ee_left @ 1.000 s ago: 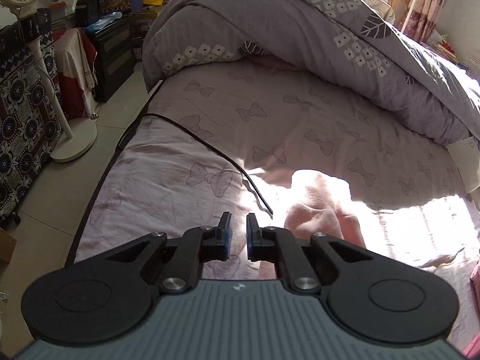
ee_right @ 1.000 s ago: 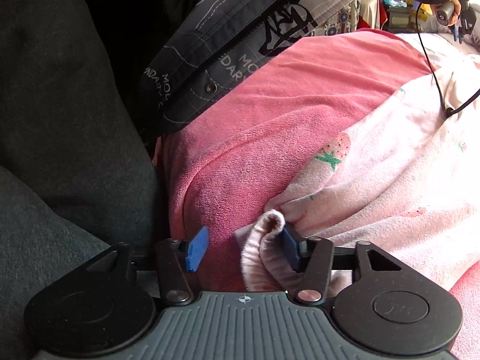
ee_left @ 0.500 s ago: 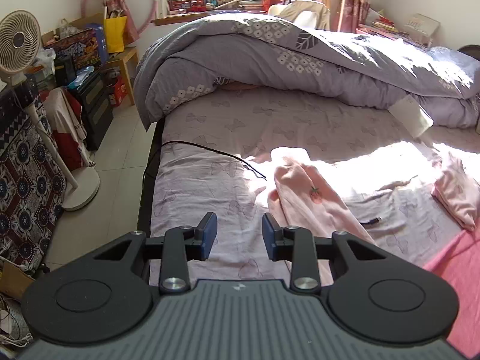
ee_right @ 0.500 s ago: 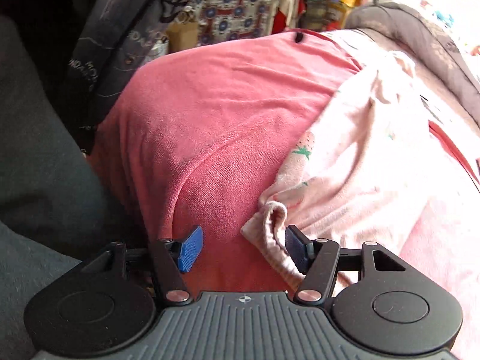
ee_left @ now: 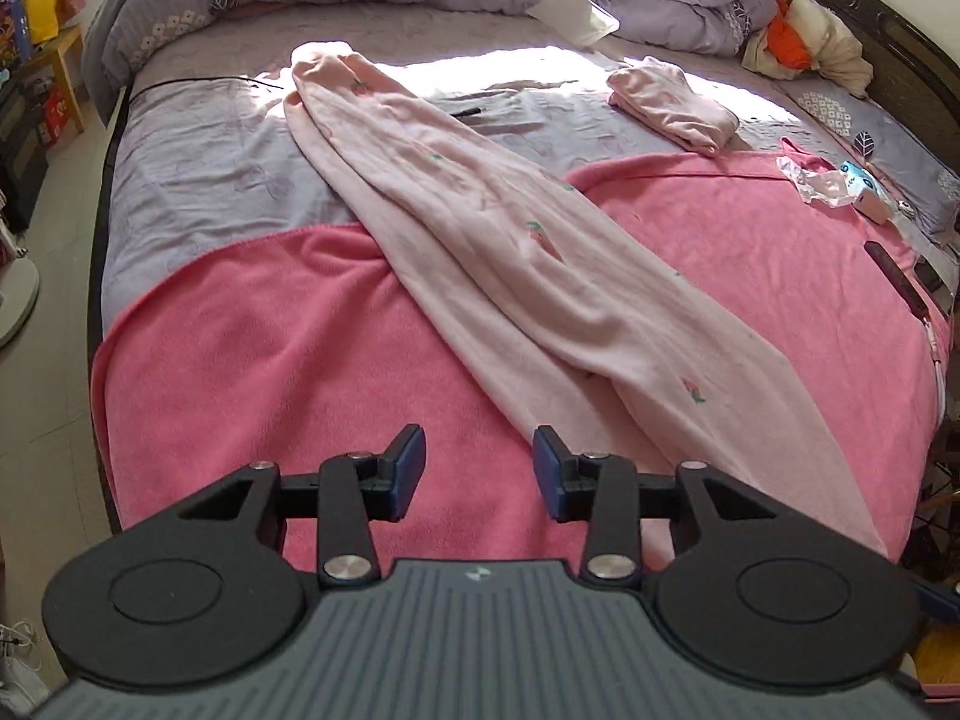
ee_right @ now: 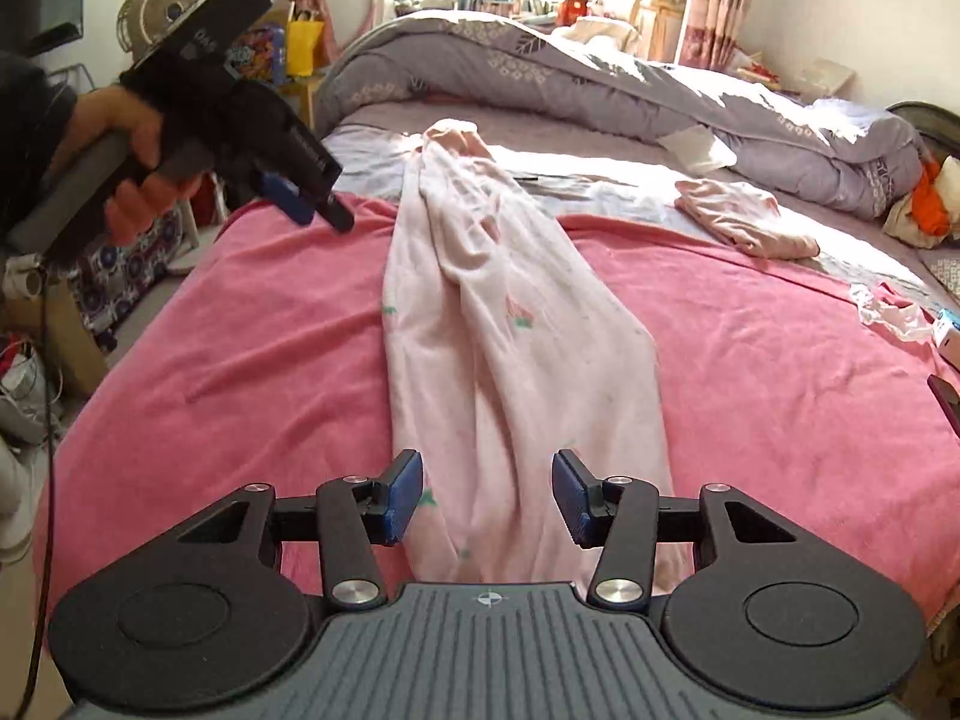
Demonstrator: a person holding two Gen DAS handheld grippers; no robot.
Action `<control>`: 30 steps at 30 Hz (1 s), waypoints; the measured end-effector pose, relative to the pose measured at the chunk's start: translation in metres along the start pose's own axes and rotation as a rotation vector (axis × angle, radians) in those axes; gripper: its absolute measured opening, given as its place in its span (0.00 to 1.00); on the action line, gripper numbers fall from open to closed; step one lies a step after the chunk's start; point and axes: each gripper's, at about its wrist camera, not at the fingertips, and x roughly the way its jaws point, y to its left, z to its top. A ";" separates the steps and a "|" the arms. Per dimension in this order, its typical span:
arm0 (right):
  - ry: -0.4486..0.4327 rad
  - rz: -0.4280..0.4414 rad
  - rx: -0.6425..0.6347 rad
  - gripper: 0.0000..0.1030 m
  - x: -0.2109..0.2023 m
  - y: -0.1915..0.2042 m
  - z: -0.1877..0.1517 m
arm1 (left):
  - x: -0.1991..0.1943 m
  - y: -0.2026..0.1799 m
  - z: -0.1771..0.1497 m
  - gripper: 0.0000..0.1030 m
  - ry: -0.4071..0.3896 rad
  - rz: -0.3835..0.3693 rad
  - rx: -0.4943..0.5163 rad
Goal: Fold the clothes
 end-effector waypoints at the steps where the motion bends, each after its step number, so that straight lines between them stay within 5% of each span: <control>1: 0.002 -0.039 0.005 0.46 0.015 0.006 0.006 | -0.001 0.001 -0.009 0.45 0.004 -0.011 -0.012; 5: 0.105 -0.168 0.029 0.45 0.083 0.017 0.012 | -0.018 0.012 -0.039 0.48 -0.001 -0.052 -0.061; 8: 0.181 -0.215 0.056 0.35 0.116 0.013 0.011 | -0.023 0.020 -0.048 0.50 0.005 -0.037 -0.039; 10: 0.148 -0.233 0.059 0.10 0.110 0.017 0.017 | -0.020 0.023 -0.046 0.50 0.003 -0.054 -0.036; 11: 0.092 -0.251 0.037 0.10 0.096 0.023 0.019 | -0.018 0.024 -0.044 0.50 -0.003 -0.071 -0.040; 14: -0.038 -0.281 -0.054 0.09 0.063 0.041 0.016 | 0.001 0.018 -0.032 0.50 0.008 -0.185 -0.086; 19: -0.036 -0.226 -0.043 0.09 0.049 0.044 0.009 | 0.047 -0.001 -0.009 0.53 0.115 -0.479 -0.251; 21: -0.020 -0.196 -0.016 0.09 0.047 0.040 0.009 | 0.064 -0.008 -0.005 0.62 0.166 -0.551 -0.325; 23: -0.005 -0.168 -0.004 0.09 0.049 0.038 0.011 | 0.080 -0.015 -0.001 0.67 0.193 -0.497 -0.356; 25: 0.017 -0.139 -0.004 0.09 0.054 0.038 0.011 | 0.094 -0.016 0.002 0.64 0.203 -0.358 -0.366; 28: 0.060 -0.094 -0.010 0.09 0.062 0.038 0.006 | 0.096 -0.014 0.003 0.60 0.142 -0.314 -0.442; 30: 0.062 -0.062 0.013 0.09 0.058 0.038 0.005 | 0.082 -0.015 0.008 0.53 0.041 -0.215 -0.419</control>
